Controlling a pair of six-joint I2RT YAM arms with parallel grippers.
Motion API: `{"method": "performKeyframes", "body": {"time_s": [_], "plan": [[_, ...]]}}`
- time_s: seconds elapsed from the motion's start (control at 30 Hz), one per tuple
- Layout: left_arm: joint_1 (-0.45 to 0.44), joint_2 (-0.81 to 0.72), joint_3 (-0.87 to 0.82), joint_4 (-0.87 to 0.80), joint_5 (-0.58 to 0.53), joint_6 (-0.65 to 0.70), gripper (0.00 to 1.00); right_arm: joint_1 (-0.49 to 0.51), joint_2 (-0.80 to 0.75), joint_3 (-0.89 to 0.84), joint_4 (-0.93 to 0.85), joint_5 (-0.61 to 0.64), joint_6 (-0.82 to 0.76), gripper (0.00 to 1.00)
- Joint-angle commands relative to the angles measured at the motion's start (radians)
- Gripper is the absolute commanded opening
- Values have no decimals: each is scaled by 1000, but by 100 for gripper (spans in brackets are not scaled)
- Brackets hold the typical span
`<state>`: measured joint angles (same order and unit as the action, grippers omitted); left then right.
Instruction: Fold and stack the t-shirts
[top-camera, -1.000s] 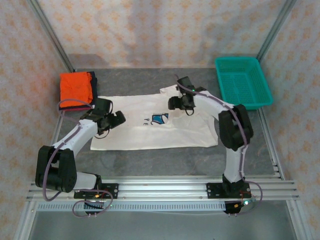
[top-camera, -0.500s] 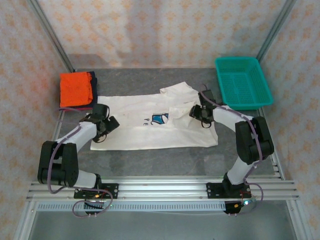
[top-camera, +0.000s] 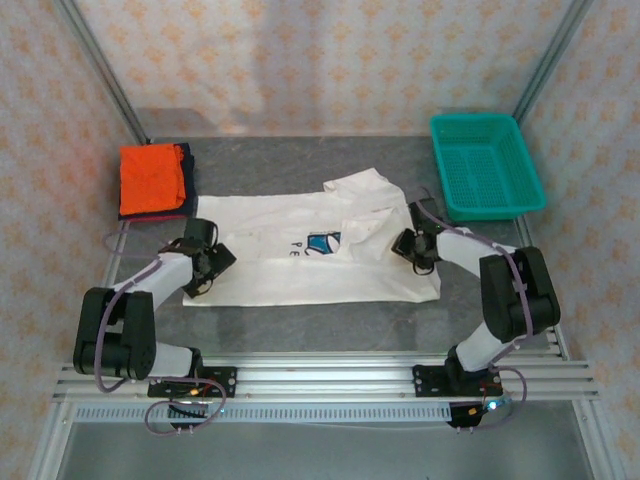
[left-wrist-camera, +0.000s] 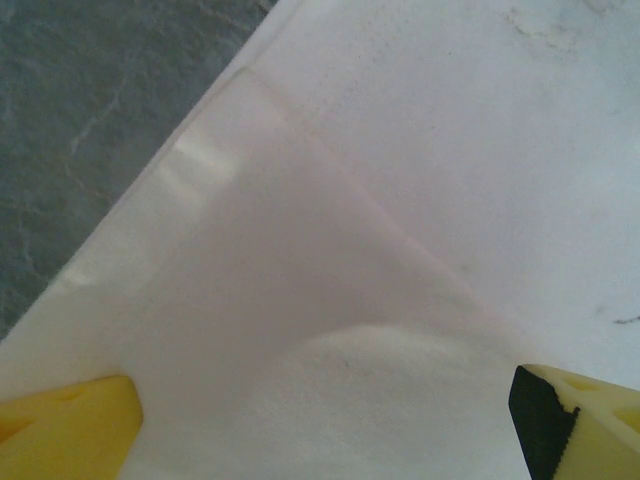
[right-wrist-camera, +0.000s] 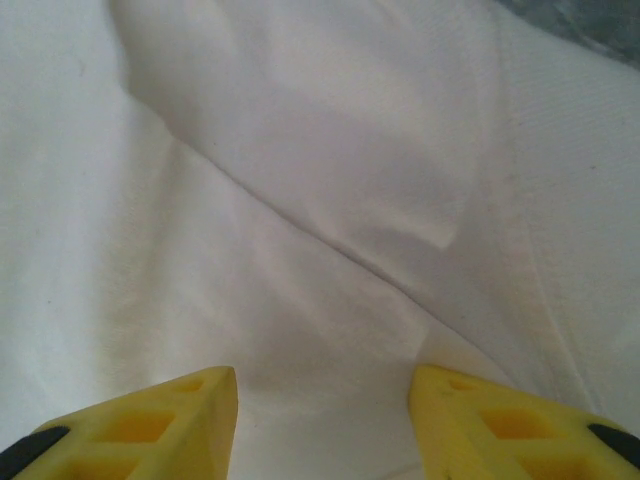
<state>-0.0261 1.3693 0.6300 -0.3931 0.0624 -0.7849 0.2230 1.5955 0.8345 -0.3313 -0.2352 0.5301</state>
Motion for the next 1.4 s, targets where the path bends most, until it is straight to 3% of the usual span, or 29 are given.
{"method": "performKeyframes", "body": {"time_s": [0.0,0.13,0.3,0.53,0.7,0.83,1.13,1.37], "plan": [[-24,-4,-39,-112,24,-54,97,-25,-3,-30,-106,53,31,50],[-29,-64,7,-155,17,-54,97,-29,-33,-6,-111,45,8,51],[-25,-111,163,-259,-107,-2,100,-20,-115,47,-84,5,-74,56],[11,66,448,-334,-270,50,100,103,-128,192,-39,8,-239,61],[34,239,639,-331,-303,77,100,193,-48,276,13,33,-270,61],[40,414,820,-364,-323,89,93,194,54,339,19,28,-201,61],[43,768,1156,-488,-348,69,63,194,86,353,9,20,-186,60],[58,936,1329,-552,-370,61,57,193,32,291,3,24,-186,60]]}}
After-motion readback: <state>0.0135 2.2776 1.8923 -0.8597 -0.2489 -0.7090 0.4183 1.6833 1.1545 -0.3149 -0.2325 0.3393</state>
